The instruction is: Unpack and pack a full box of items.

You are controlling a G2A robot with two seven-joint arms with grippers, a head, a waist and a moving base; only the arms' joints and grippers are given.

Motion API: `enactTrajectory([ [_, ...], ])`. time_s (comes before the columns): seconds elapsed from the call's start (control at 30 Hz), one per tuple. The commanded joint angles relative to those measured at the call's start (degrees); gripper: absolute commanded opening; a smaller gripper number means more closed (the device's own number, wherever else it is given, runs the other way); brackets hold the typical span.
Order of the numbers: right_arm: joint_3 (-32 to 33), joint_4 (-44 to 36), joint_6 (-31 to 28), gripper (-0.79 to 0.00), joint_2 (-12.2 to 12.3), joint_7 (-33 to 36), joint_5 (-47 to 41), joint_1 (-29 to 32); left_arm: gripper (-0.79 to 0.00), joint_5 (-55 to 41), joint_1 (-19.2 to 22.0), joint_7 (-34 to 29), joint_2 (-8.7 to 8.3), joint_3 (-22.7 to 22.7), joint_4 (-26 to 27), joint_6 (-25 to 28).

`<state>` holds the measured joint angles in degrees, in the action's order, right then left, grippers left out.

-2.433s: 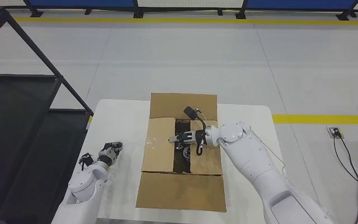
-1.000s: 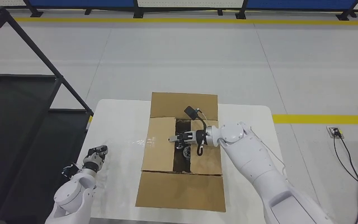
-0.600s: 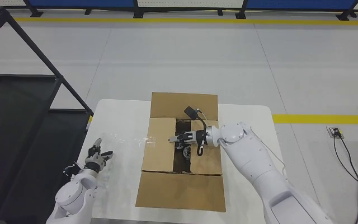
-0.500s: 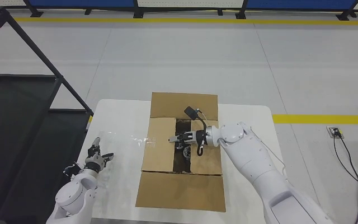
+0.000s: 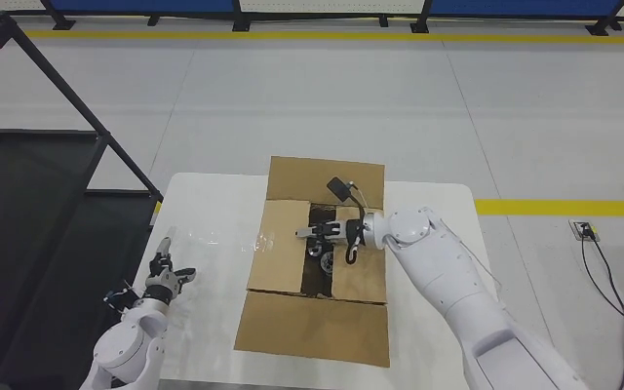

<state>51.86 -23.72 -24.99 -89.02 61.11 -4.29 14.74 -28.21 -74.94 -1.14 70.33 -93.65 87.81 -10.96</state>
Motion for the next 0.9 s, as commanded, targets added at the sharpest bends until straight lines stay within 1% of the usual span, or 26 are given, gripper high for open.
enactTrajectory([
  [0.0, 0.04, -0.94, 1.25, 0.0, 0.31, 0.3, 0.86, 0.06, -0.04, 0.0, -0.36, -0.12, 0.0, -0.2, 0.47, -0.14],
  [0.07, 0.0, -1.84, 2.66, 0.0, 0.67, -0.28, 2.34, 0.11, -0.043, -0.03, -0.43, -0.19, 0.02, -0.27, 0.58, -0.17],
  [0.27, 1.18, -5.74, 6.22, 0.0, 2.12, -5.96, 6.04, 1.12, -0.043, 0.15, 0.17, -0.29, 0.11, -0.04, 0.74, -0.67],
  [0.37, 2.93, -8.97, 6.24, 0.0, 3.31, -8.85, 7.04, 2.43, -0.04, 0.29, 0.36, -0.37, 0.11, -0.23, 1.06, -0.91],
  [0.47, 5.09, -13.96, 6.86, 0.0, 4.7, -11.98, 8.51, 4.63, -0.052, 0.42, 0.31, -0.37, 0.08, -0.68, 1.5, -0.89],
  [0.63, 7.98, -23.44, 10.86, 0.0, 6.72, -11.15, 10.62, 9.06, -0.052, 0.26, 0.03, -0.51, 0.02, -1.71, 2.29, -0.97],
  [0.77, 9.51, -28.44, 14.83, 0.0, 7.69, -10.97, 12.08, 11.31, -0.052, 0.39, 0.1, -0.62, -0.01, -2.14, 2.63, -1.31],
  [0.8, 9.87, -29.55, 15.34, 0.0, 7.89, -11.58, 12.56, 11.8, -0.055, 0.5, 0.14, -0.63, -0.01, -2.19, 2.67, -1.31],
  [0.87, 10.7, -32.43, 14.1, 0.0, 8.17, -12.98, 12.14, 13.34, -0.052, 0.79, 0.17, -0.79, -0.02, -2.19, 2.69, -1.24],
])
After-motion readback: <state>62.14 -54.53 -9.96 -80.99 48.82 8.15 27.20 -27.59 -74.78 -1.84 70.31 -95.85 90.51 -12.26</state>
